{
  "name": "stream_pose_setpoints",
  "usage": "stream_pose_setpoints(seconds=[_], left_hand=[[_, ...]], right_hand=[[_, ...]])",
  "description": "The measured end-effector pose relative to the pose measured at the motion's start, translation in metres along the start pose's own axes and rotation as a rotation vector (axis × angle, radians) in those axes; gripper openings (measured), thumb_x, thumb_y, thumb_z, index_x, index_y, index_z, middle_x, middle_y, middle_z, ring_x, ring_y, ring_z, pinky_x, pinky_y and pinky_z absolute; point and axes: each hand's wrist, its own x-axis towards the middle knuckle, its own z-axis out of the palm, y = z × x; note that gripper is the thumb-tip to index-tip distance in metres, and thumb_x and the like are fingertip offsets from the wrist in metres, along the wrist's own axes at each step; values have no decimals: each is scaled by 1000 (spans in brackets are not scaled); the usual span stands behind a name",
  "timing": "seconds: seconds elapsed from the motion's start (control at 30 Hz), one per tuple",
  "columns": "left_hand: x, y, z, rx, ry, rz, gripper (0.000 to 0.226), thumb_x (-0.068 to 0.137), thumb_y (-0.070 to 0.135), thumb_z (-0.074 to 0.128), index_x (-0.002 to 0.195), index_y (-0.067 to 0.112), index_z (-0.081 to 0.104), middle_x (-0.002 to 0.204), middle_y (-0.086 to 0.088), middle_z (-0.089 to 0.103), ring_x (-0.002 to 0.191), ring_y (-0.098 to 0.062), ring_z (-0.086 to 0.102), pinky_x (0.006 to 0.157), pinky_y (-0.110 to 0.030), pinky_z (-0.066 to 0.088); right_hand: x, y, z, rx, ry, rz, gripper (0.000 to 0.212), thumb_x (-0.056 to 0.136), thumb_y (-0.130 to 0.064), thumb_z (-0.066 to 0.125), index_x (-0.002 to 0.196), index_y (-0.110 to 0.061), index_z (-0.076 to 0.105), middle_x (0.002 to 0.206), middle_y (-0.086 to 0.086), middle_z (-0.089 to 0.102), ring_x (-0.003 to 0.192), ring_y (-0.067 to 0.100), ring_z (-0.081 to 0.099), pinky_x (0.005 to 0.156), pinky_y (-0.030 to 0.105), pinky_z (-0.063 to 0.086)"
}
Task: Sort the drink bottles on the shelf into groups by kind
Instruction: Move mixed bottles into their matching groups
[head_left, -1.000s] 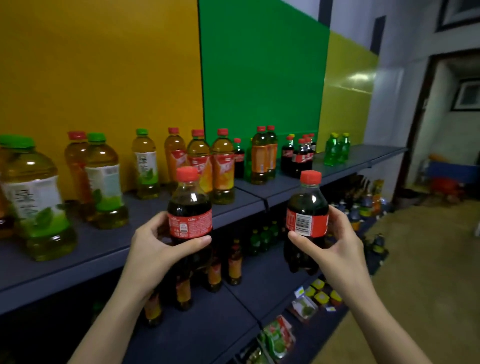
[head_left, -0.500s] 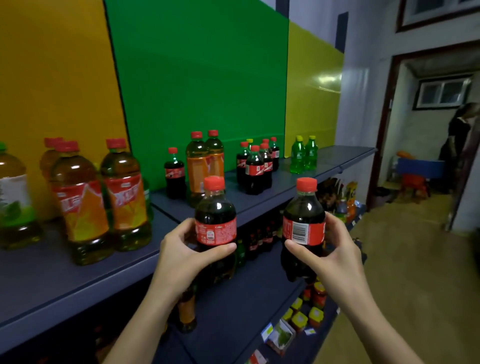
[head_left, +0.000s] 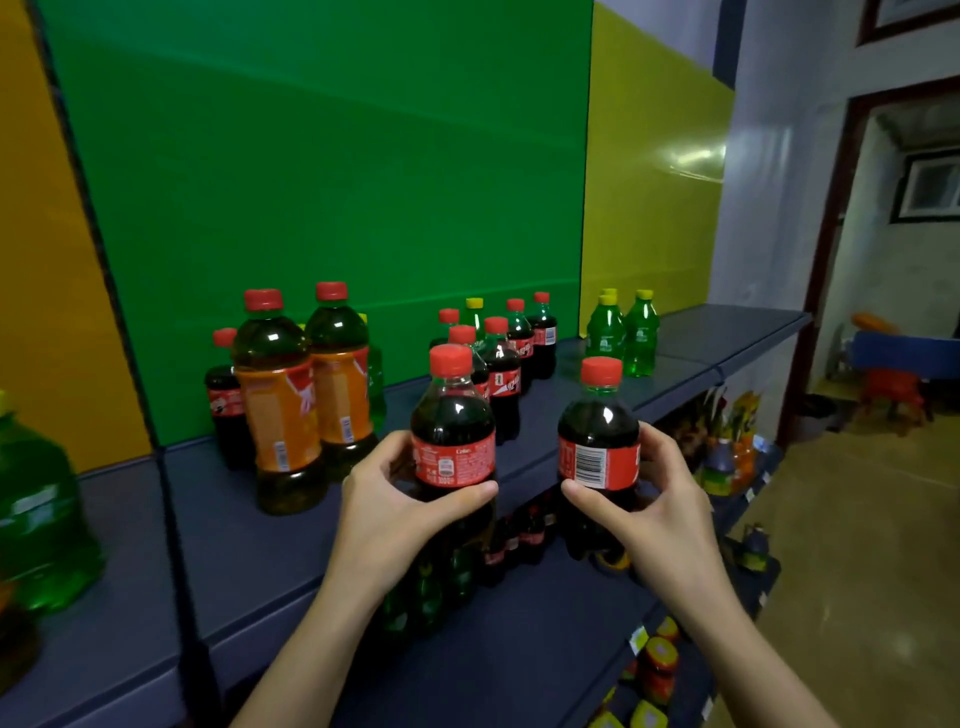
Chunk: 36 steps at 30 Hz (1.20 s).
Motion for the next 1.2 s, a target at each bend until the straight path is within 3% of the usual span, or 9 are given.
stream_pose_setpoints(seconds=[0.13, 0.3, 0.43, 0.57, 0.7, 0.93, 1.1, 1.2], left_hand=[[25, -17, 27, 60, 98, -3, 60, 40, 43, 91, 92, 27, 65, 91, 14, 72, 84, -1, 67, 75, -25, 53], [48, -35, 57, 146, 260, -31, 62, 40, 49, 83, 95, 28, 66, 94, 10, 71, 88, -4, 67, 80, -30, 55], [60, -38, 82, 205, 384, -70, 68, 38, 52, 83, 101, 30, 65, 98, 11, 70, 92, -2, 65, 82, -27, 54], [67, -40, 97, 254, 482, -69, 66, 39, 51, 82, 98, 28, 65, 95, 11, 71, 91, -3, 65, 79, -23, 54], [72, -42, 110, 317, 559, -77, 65, 38, 54, 81, 95, 27, 64, 91, 13, 70, 87, 2, 64, 73, -11, 50], [85, -57, 120, 409, 666, -117, 66, 43, 55, 78, 100, 25, 62, 94, 13, 68, 87, 7, 62, 76, -9, 49], [94, -68, 117, 629, 698, -74, 61, 56, 48, 80, 107, 24, 56, 105, 13, 48, 96, 19, 46, 75, 0, 40], [95, -71, 116, 671, 697, -81, 63, 61, 45, 80, 114, 22, 56, 101, 8, 48, 94, 16, 46, 75, 1, 36]], right_hand=[[52, 37, 1, 37, -49, -7, 70, 59, -31, 83, 118, -33, 45, 112, -19, 57, 100, -2, 58, 85, 22, 48], [115, 77, 4, 102, -158, -47, 71, 61, -26, 84, 118, -34, 43, 113, -17, 56, 99, -1, 58, 88, 27, 48], [160, 102, 12, 171, -276, -53, 71, 61, -24, 84, 118, -33, 44, 110, -22, 54, 99, -3, 57, 88, 24, 47], [187, 120, 26, 233, -350, -79, 70, 62, -21, 83, 119, -31, 44, 106, -22, 54, 92, -15, 54, 78, 5, 42], [203, 131, 42, 299, -412, -39, 69, 65, -23, 81, 121, -31, 42, 106, -18, 54, 98, -7, 53, 85, 18, 42], [217, 142, 65, 321, -480, -38, 76, 66, -24, 81, 129, -26, 39, 120, -4, 54, 107, 11, 56, 90, 24, 43], [219, 145, 71, 304, -522, -68, 81, 70, -24, 78, 137, -22, 33, 128, -5, 50, 114, 9, 51, 96, 23, 38], [219, 148, 72, 297, -546, -76, 80, 70, -26, 77, 137, -22, 33, 130, -5, 51, 115, 8, 50, 96, 23, 37]])
